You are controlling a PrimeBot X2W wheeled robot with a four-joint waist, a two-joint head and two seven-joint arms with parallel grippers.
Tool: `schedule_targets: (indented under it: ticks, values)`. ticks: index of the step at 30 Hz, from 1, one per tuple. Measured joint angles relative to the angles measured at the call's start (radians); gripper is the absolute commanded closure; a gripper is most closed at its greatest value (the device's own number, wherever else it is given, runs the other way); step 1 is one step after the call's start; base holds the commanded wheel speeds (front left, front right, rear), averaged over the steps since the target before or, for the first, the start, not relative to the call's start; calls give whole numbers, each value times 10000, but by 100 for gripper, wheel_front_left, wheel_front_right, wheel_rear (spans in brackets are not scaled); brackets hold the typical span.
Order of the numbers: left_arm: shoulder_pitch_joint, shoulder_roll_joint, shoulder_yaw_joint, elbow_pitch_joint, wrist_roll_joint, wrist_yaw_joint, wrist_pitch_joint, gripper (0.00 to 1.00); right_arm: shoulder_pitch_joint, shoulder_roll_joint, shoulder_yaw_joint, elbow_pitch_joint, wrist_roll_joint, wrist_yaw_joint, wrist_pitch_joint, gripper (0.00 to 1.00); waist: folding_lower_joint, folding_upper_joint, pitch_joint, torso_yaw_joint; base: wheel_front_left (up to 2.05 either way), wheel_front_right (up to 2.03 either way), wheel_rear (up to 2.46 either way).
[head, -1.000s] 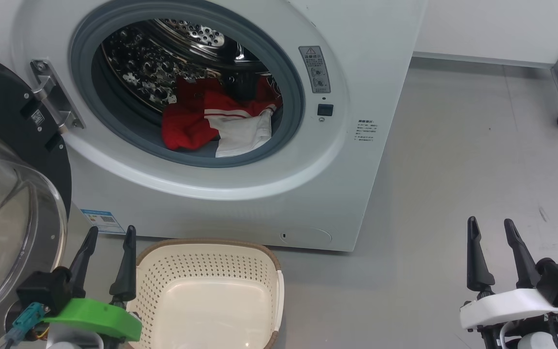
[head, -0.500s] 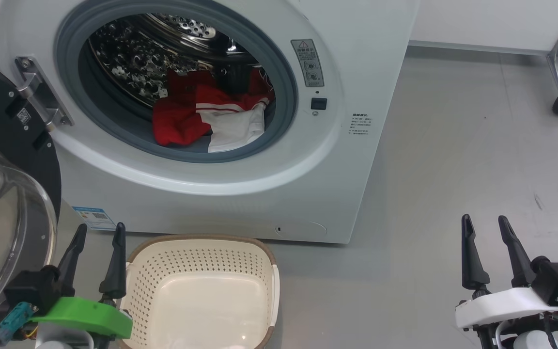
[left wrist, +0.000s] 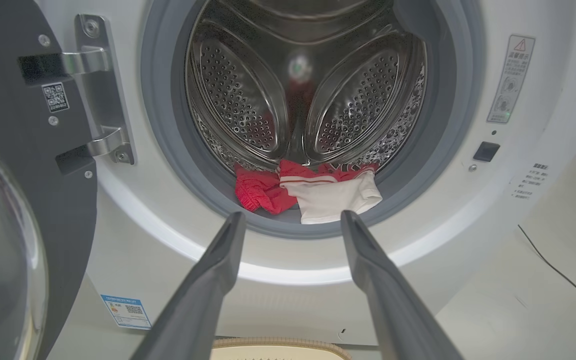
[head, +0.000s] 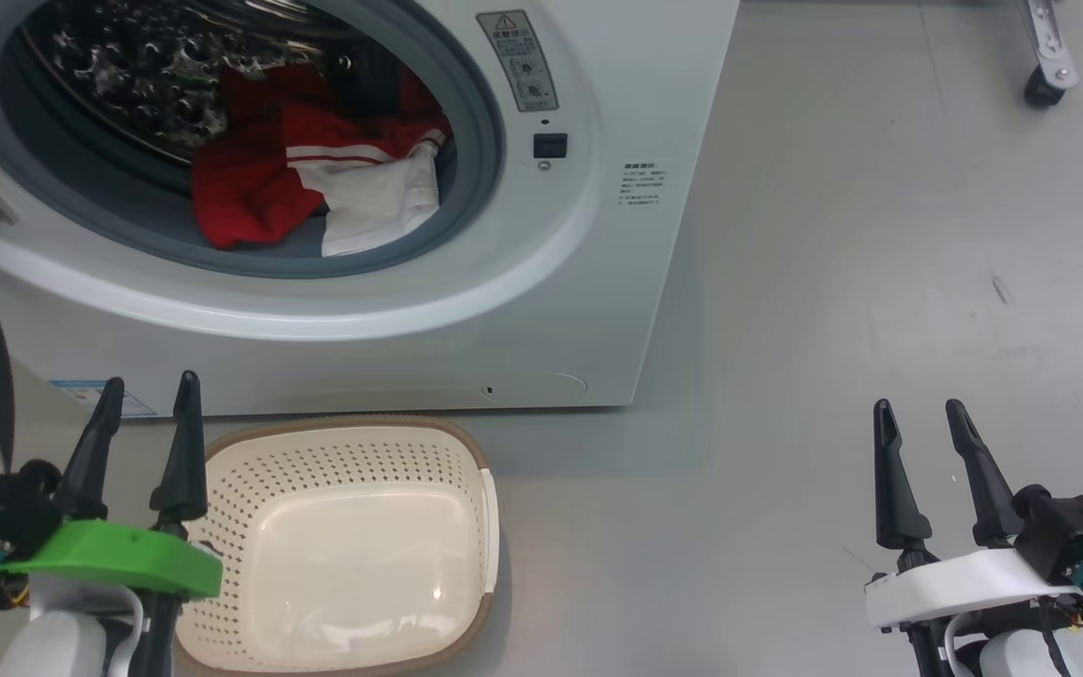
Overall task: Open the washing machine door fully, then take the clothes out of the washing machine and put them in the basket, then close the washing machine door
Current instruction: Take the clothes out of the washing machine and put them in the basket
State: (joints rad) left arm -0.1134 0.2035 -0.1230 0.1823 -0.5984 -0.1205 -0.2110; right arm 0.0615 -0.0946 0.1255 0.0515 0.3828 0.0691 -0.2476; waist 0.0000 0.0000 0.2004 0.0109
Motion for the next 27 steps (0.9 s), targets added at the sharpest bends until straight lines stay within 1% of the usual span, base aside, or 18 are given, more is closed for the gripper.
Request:
schedule_targets:
  ticks: [4,7,14,17,19,23,27]
  values:
    - [-637,102,88,-46,0,27,343,0,-169,25,90,-92,-77,-2,0,0,0,0,430,-356,0,0,0]
    - [-1100,332,242,17,-2,121,685,0,-341,69,207,-132,-117,-2,0,0,0,0,739,-672,0,0,0]
    - [-2429,462,740,360,-683,458,1630,0,-597,242,407,-176,-144,-4,0,0,0,0,1440,-1497,0,0,0]
    - [-2999,725,890,552,-706,581,2073,0,-703,307,472,-171,-142,-4,0,0,0,0,1730,-1860,0,0,0]
    - [-3380,943,922,732,-706,690,2374,0,-825,330,514,-171,-142,-4,0,0,0,0,1920,-2101,0,0,0]
    - [-3991,1204,1043,1216,-706,1053,3012,0,-1018,368,621,-150,-123,-4,-2,0,0,0,2271,-2564,0,0,0]
    - [-4567,1313,1198,1655,-796,1360,3582,0,-1170,416,732,-107,-63,-4,-4,0,0,0,2592,-2999,0,0,0]
